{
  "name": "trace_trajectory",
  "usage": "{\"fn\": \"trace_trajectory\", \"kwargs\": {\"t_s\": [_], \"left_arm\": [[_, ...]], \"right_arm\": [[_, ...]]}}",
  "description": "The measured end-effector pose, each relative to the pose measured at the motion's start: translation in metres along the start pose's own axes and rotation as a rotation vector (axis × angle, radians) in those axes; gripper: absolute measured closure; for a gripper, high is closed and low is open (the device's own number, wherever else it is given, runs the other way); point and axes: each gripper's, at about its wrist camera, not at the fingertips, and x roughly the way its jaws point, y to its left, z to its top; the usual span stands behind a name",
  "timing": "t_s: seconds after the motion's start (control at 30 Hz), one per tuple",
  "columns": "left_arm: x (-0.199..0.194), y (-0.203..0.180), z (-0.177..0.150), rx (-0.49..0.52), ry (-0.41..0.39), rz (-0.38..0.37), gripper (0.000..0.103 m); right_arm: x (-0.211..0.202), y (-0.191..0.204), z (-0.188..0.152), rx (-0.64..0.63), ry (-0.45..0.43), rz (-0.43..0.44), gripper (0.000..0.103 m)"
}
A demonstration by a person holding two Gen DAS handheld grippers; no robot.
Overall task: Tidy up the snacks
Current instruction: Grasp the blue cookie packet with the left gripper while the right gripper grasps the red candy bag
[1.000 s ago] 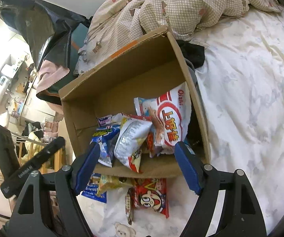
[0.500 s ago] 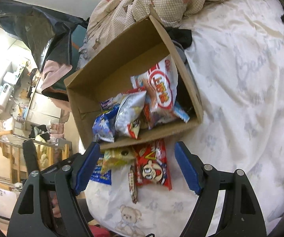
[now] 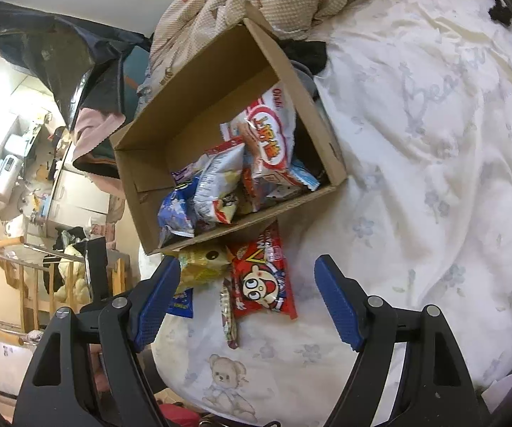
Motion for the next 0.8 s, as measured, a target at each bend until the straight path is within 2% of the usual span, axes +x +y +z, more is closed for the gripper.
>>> {"fn": "trace_trajectory", "kwargs": {"t_s": [0.07, 0.17, 0.23, 0.47, 0.57, 0.7, 0.8], "left_arm": [[0.001, 0.000, -0.001, -0.011, 0.000, -0.006, 0.049], [0.002, -0.008, -0.003, 0.028, -0.012, 0.006, 0.057], [0.000, -0.011, -0.005, 0.042, -0.001, -0.002, 0.075], [-0.047, -0.010, -0.034, 0.051, -0.035, -0.042, 0.076], [-0.074, -0.011, -0.053, 0.075, -0.064, -0.096, 0.076], [-0.096, -0.012, -0.069, 0.087, -0.120, -0.112, 0.076], [-0.107, -0.010, -0.067, 0.091, -0.159, -0.125, 0.076]], "right_arm": [[0.002, 0.001, 0.000, -0.002, 0.004, -0.003, 0.023], [0.007, 0.002, -0.001, -0.016, 0.011, -0.029, 0.023], [0.009, 0.003, -0.002, -0.022, 0.014, -0.042, 0.023], [0.014, 0.001, -0.004, -0.017, 0.025, -0.057, 0.023], [0.020, 0.002, -0.005, -0.016, 0.036, -0.075, 0.023], [0.039, 0.003, -0.010, -0.012, 0.084, -0.095, 0.023], [0.059, 0.005, -0.013, -0.020, 0.131, -0.128, 0.023]]}}
